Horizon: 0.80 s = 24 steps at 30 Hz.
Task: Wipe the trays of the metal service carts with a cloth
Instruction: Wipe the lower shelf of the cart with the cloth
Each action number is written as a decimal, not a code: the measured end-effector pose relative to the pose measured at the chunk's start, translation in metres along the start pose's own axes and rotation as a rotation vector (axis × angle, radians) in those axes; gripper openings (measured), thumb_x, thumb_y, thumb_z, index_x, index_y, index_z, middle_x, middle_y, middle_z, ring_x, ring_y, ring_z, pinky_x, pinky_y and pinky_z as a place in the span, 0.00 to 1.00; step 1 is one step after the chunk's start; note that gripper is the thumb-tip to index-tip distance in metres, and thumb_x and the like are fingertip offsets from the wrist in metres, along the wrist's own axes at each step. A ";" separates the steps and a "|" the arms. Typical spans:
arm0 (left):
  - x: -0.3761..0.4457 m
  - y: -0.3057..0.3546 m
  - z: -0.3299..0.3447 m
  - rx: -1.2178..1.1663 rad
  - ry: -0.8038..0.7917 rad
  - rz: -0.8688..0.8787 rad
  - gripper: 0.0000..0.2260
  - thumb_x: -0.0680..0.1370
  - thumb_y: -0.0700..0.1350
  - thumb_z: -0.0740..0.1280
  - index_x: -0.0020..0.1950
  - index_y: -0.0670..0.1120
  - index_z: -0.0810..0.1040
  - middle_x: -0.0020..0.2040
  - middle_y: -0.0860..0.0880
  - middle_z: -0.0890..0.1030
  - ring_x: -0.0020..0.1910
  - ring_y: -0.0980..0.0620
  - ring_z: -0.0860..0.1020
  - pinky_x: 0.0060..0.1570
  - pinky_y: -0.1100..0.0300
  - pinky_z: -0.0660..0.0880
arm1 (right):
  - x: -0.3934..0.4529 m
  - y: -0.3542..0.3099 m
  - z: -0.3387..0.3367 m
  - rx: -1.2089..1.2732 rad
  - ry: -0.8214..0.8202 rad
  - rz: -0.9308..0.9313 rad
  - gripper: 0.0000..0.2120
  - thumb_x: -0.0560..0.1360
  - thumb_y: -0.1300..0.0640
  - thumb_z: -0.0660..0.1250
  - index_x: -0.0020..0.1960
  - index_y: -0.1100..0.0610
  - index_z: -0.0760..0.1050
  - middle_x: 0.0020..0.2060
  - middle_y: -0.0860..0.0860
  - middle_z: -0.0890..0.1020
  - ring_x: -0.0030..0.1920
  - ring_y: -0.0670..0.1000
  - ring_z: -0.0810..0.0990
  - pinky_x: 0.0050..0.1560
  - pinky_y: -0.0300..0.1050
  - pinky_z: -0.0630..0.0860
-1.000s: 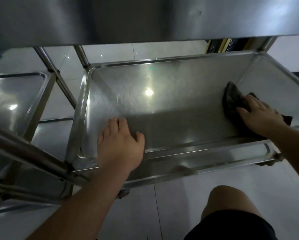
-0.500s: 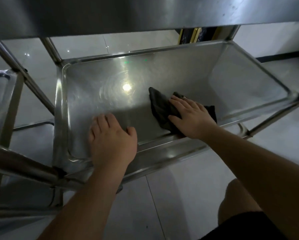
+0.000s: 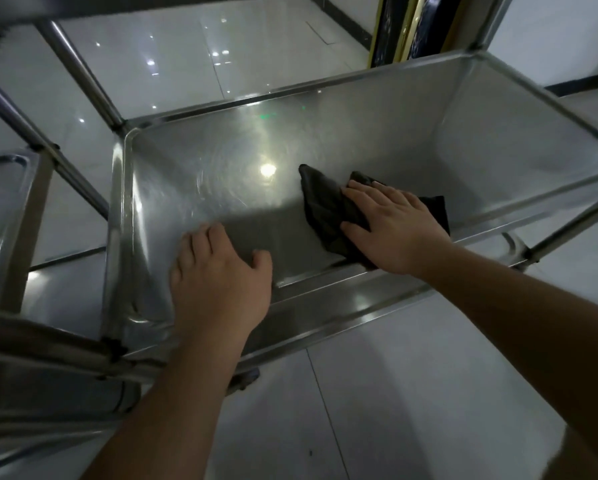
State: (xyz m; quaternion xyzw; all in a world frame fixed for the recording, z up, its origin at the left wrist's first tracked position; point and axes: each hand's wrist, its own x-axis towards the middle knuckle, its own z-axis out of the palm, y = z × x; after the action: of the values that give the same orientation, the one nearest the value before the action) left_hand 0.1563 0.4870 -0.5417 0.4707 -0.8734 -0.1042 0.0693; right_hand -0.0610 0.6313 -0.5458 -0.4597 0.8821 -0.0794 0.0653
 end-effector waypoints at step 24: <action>-0.001 0.006 0.001 0.041 0.182 0.065 0.24 0.82 0.56 0.63 0.74 0.44 0.73 0.71 0.42 0.74 0.68 0.38 0.74 0.67 0.43 0.72 | -0.045 0.002 0.015 0.031 0.446 -0.770 0.15 0.81 0.49 0.69 0.63 0.54 0.84 0.52 0.53 0.87 0.48 0.62 0.84 0.47 0.58 0.79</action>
State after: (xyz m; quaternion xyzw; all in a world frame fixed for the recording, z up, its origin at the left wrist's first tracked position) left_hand 0.1513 0.4912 -0.5411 0.4509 -0.8803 -0.0409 0.1419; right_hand -0.0341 0.6684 -0.5589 -0.7252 0.6379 -0.2085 -0.1538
